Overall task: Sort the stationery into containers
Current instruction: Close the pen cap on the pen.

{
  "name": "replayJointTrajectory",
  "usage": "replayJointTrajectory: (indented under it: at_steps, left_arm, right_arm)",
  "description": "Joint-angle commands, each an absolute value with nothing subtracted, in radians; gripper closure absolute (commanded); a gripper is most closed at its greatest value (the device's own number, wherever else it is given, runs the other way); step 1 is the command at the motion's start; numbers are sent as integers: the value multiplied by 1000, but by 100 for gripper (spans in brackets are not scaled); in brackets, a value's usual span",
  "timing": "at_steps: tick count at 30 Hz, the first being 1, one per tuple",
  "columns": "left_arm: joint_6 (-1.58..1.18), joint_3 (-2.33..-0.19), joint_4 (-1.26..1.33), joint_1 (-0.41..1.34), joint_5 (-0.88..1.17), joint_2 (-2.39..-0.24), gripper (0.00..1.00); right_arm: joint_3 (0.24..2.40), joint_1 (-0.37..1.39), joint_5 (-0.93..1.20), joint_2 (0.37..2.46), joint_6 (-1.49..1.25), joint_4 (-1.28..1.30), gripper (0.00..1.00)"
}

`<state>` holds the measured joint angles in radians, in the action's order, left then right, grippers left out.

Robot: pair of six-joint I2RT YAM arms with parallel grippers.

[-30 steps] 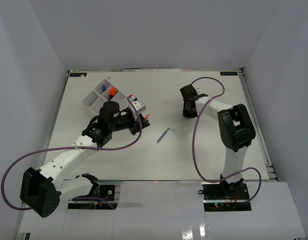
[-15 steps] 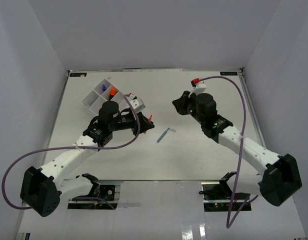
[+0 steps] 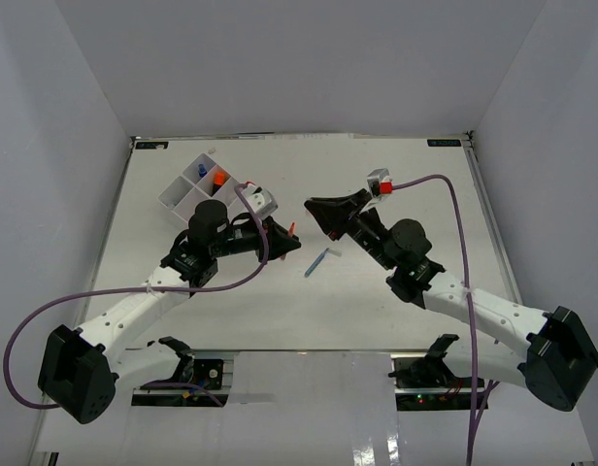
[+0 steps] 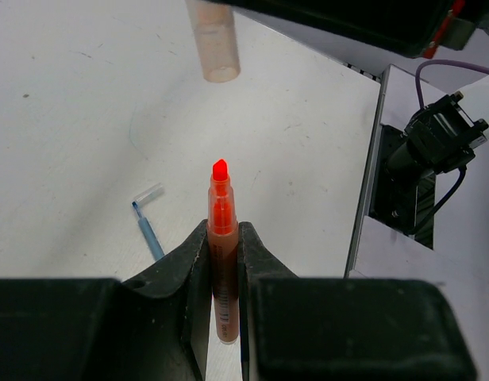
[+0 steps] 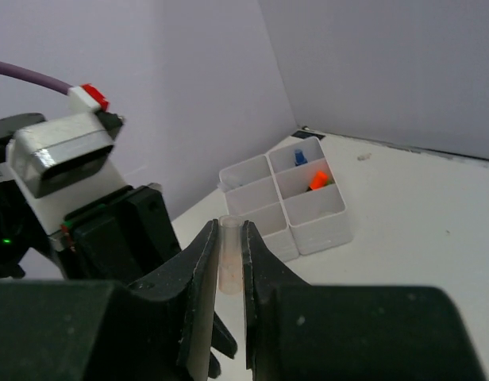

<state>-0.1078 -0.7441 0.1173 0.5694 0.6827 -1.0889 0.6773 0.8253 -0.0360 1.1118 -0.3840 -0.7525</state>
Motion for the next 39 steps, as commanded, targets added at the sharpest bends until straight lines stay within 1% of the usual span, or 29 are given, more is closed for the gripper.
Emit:
replayJointTrajectory:
  at_steps: [1, 6, 15, 39]
  left_arm:
    - [-124, -735, 152, 566, 698, -1065, 98]
    - [-127, -733, 156, 566, 699, -1065, 97]
    - [-129, -732, 163, 566, 706, -1062, 97]
    - [-140, -716, 187, 566, 695, -1031, 97]
  right_arm:
    - [677, 853, -14, 1112, -368, -949, 92]
    - [683, 868, 34, 1129, -373, -991, 92]
    - [704, 882, 55, 1163, -361, -977, 92]
    - [670, 907, 34, 1184, -357, -985, 92]
